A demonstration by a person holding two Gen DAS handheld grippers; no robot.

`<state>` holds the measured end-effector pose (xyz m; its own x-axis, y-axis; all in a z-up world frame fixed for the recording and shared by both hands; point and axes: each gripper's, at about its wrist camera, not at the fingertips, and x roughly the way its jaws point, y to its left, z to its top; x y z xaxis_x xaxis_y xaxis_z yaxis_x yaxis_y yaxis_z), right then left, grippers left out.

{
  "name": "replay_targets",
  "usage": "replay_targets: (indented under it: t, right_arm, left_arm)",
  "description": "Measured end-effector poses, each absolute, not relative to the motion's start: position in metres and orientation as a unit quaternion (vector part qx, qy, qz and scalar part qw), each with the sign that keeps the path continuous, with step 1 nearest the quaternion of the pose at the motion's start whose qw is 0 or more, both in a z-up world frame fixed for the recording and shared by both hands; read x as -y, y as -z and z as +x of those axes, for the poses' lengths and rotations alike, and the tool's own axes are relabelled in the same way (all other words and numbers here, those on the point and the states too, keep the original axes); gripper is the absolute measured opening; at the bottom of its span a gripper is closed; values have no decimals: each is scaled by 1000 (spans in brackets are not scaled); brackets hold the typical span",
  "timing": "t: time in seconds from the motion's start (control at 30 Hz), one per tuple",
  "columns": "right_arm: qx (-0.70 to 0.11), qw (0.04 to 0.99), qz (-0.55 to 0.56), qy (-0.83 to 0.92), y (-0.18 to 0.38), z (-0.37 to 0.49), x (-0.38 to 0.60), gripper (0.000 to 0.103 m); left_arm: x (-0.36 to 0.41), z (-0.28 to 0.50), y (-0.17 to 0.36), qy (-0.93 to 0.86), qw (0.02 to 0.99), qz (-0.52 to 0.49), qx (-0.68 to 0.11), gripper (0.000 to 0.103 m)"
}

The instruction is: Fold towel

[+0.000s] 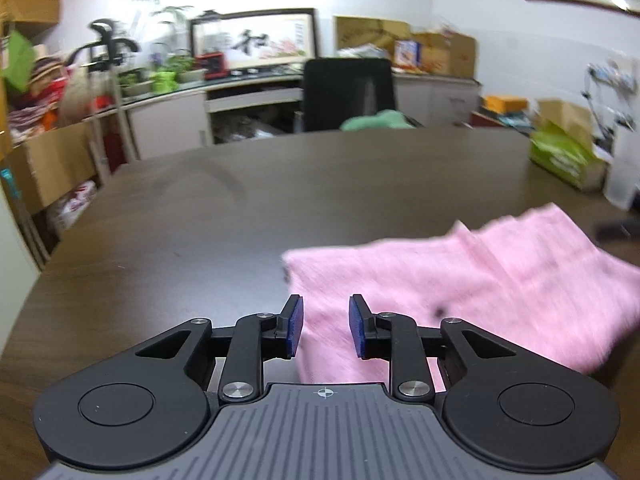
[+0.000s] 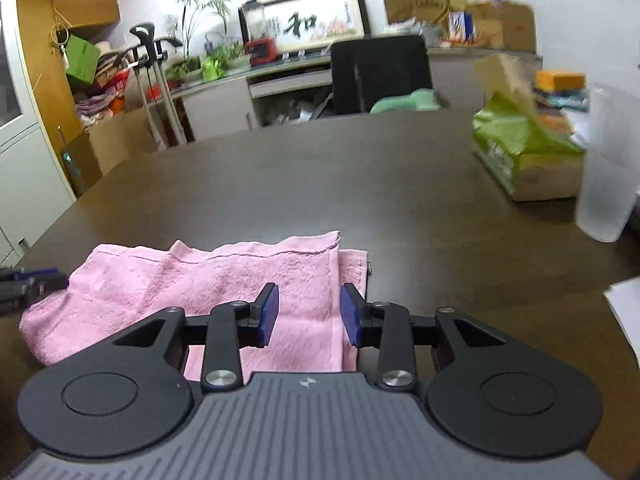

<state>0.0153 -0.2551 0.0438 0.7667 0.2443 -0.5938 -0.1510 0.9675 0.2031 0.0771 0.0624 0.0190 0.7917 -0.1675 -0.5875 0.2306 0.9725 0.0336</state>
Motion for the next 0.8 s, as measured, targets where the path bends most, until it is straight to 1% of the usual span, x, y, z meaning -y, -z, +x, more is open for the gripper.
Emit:
replay_targets:
  t: [0.1,0.23,0.3,0.33,0.4,0.47,0.6,0.73,0.8]
  right_arm:
    - [-330,937,45,-109,-38,31,254,37]
    - [-333,932,76,-123,-29,46,260,35]
    - [-331,929,92,-137,-26,50,262,34]
    - [-333,928,93,-139,-25,52,262,31]
    - [-334,928,90,-136,-25,55,261,26]
    - [-336,928,87,-133,-25,57,260,6]
    - [-329,932,89,-126,-24,55,261,3]
    - [-278,949,84,-120,-38,37,263,3]
    - [-263,953,97,-116,-47,27,268,3]
  left_arm:
    - [-59,73,-15,119,943,55,-307,34]
    - [-60,74,-12,124,942,53,-308,37]
    - [-61,76,-10,126,941,52,-310,44]
    - [-61,76,-10,126,941,52,-310,46]
    - [-63,77,-9,123,942,50,-309,53]
    - [-65,77,-10,122,942,47,-309,55]
    - [-70,78,-10,119,942,36,-311,59]
    - [-73,78,-10,114,943,31,-310,61]
    - [-74,77,-11,113,944,30,-309,64]
